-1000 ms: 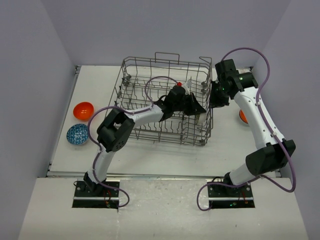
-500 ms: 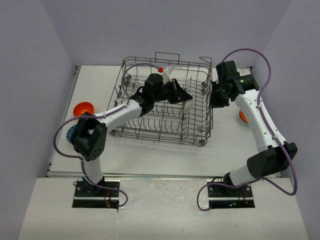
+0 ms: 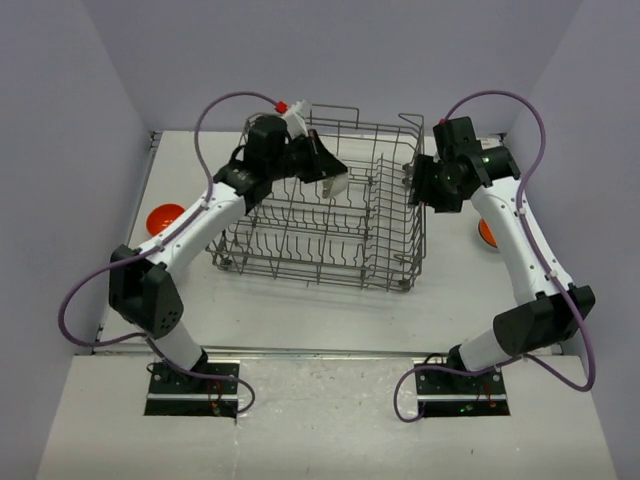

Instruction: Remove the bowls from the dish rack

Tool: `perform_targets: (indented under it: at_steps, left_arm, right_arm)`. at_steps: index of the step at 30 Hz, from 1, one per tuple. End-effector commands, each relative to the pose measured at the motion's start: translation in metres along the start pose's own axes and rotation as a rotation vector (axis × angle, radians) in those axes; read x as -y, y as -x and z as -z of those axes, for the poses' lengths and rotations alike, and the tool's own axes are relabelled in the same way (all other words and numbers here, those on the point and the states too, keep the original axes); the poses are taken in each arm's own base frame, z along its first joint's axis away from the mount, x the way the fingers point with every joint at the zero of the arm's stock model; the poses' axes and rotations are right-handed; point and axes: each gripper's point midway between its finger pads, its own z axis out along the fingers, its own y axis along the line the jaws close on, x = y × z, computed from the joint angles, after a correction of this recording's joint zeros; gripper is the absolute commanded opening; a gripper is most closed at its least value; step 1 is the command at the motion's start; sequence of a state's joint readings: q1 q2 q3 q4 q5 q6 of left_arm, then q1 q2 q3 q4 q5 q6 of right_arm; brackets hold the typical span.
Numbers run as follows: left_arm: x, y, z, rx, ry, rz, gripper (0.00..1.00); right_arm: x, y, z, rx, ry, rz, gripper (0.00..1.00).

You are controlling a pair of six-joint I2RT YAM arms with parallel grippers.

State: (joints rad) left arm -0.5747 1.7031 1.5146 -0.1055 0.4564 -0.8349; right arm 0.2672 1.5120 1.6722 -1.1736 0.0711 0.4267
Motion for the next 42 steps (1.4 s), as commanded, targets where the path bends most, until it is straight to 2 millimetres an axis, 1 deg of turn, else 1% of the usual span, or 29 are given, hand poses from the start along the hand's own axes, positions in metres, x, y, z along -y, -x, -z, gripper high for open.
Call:
perform_targets:
  at_steps: [1,2,3,4,5,6,7,9,10,11,12,14,15,16,17,18,20,21,23,24,25,26,27,28,30,31,34,38,42]
  left_arm:
    - [-0.025,0.048,0.065,0.123,0.237,-0.118,0.00]
    - [-0.044,0.056,0.079,0.139,0.310,-0.127,0.00]
    - [-0.056,0.059,0.089,0.148,0.362,-0.123,0.00]
    - [-0.074,0.059,0.106,0.159,0.454,-0.104,0.00]
    - [-0.090,0.067,0.122,0.184,0.514,-0.091,0.00]
    - [-0.096,0.072,0.136,0.206,0.559,-0.097,0.00]
    - [-0.115,0.071,0.152,0.218,0.657,-0.084,0.00]
    - [-0.137,0.076,0.184,0.237,0.774,-0.068,0.00]
    - [-0.153,0.082,0.204,0.272,0.863,-0.055,0.00]
    - [-0.161,0.083,0.217,0.282,0.908,-0.053,0.00]
    - [-0.167,0.081,0.231,0.283,0.950,-0.041,0.00]
    - [-0.188,0.079,0.262,0.314,1.080,-0.011,0.00]
    - [-0.191,0.074,0.276,0.317,1.125,0.001,0.00]
    - [-0.200,0.069,0.290,0.330,1.203,0.016,0.00]
    - [-0.206,0.065,0.299,0.334,1.240,0.034,0.00]
    - [-0.211,0.054,0.309,0.311,1.294,0.057,0.00]
    - [-0.228,0.042,0.328,0.297,1.391,0.094,0.00]
    - [-0.241,0.028,0.332,0.260,1.424,0.117,0.00]
    - [-0.257,0.015,0.342,0.233,1.461,0.168,0.00]
    - [-0.269,0.001,0.343,0.193,1.482,0.191,0.00]
    - [-0.275,-0.005,0.343,0.170,1.487,0.208,0.00]
    - [-0.284,-0.011,0.353,0.165,1.513,0.245,0.00]
    - [-0.291,-0.013,0.354,0.166,1.518,0.252,0.00]
    - [-0.299,-0.022,0.360,0.149,1.538,0.277,0.00]
    - [-0.310,-0.028,0.364,0.133,1.554,0.290,0.00]
    - [-0.315,-0.030,0.370,0.134,1.570,0.310,0.00]
    - [-0.331,-0.034,0.377,0.126,1.593,0.333,0.00]
    - [-0.351,-0.042,0.376,0.085,1.611,0.352,0.00]
    - [-0.365,-0.053,0.377,0.055,1.625,0.382,0.00]
  right_arm:
    - [0.001,0.024,0.026,0.113,-0.003,-0.002,0.62]
    - [0.001,0.027,0.032,0.126,-0.002,-0.002,0.63]
    - [0.001,0.030,0.036,0.138,-0.002,-0.002,0.63]
    - [0.002,0.032,0.040,0.150,-0.007,-0.001,0.63]
    - [0.002,0.034,0.043,0.158,-0.007,-0.002,0.63]
    - [0.001,0.039,0.051,0.178,-0.001,-0.004,0.63]
    - [0.000,0.042,0.057,0.194,0.004,-0.005,0.64]
    - [-0.002,0.049,0.070,0.227,0.021,-0.010,0.71]
    - [-0.003,0.051,0.076,0.241,0.028,-0.010,0.73]
    - [-0.007,0.056,0.086,0.266,0.051,-0.011,0.74]
    - [-0.009,0.058,0.091,0.281,0.066,-0.013,0.74]
    - [-0.016,0.062,0.105,0.308,0.115,-0.013,0.75]
    - [-0.022,0.060,0.108,0.301,0.155,-0.012,0.75]
    - [-0.025,0.059,0.111,0.301,0.174,-0.017,0.75]
    - [-0.027,0.058,0.114,0.307,0.189,-0.018,0.75]
    - [-0.030,0.057,0.115,0.303,0.206,-0.017,0.75]
    - [-0.030,0.054,0.114,0.294,0.208,-0.016,0.75]
    - [-0.029,0.053,0.114,0.293,0.206,-0.014,0.75]
    - [-0.032,0.047,0.113,0.272,0.230,-0.009,0.75]
    - [-0.033,0.046,0.116,0.275,0.239,-0.008,0.75]
    - [-0.037,0.043,0.118,0.269,0.262,-0.002,0.75]
    - [-0.039,0.041,0.116,0.262,0.271,0.002,0.75]
    - [-0.040,0.038,0.116,0.258,0.277,0.012,0.76]
    - [-0.042,0.035,0.116,0.254,0.282,0.023,0.76]
    - [-0.043,0.030,0.112,0.233,0.278,0.036,0.76]
    - [-0.042,0.028,0.112,0.230,0.274,0.037,0.76]
    - [-0.043,0.026,0.114,0.231,0.280,0.048,0.76]
    - [-0.042,0.024,0.117,0.228,0.283,0.052,0.76]
    - [-0.041,0.023,0.119,0.234,0.282,0.052,0.76]
